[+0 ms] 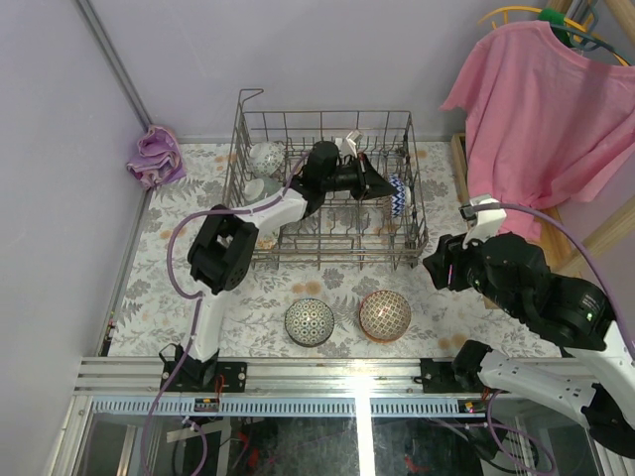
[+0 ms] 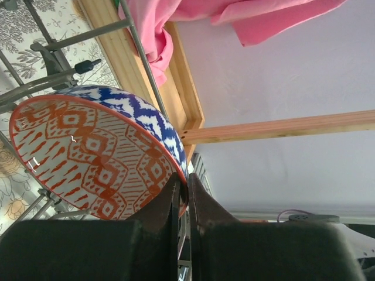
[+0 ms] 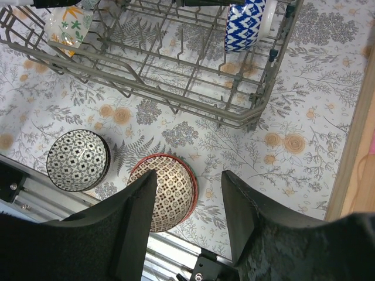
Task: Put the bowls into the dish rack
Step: Place the bowl in the dish rack.
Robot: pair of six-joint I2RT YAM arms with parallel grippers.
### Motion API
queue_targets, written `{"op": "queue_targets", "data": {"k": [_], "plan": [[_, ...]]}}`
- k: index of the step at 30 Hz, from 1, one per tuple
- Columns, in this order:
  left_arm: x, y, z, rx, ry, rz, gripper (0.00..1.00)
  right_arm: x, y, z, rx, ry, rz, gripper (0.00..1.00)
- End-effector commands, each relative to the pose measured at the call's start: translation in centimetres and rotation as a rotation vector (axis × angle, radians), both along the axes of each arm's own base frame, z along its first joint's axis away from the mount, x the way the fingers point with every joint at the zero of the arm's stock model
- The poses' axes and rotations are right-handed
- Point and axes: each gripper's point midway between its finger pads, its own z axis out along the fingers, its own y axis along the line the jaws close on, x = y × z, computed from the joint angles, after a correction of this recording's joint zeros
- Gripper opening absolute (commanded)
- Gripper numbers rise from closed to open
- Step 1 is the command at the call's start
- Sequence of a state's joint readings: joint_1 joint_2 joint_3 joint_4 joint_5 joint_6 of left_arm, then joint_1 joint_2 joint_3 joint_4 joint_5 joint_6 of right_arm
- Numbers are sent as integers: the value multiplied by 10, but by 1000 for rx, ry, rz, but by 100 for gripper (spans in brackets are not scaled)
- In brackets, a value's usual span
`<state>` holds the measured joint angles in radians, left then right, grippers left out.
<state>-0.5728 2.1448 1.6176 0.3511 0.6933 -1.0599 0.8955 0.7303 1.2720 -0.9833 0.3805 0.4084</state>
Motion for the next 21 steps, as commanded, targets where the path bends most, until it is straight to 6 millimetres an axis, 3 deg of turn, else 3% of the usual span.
{"op": "queue_targets", "data": {"k": [1,8,21], "plan": [[-6,0,23,-114,-65,-88,0,7,12,2,12,-10,15,55],[-13,0,38,-143,-99,-138,0,12,17,-2,-8,-6,24,55],[-3,8,-9,-78,2,-99,0,15,22,-8,-19,2,31,55]]}}
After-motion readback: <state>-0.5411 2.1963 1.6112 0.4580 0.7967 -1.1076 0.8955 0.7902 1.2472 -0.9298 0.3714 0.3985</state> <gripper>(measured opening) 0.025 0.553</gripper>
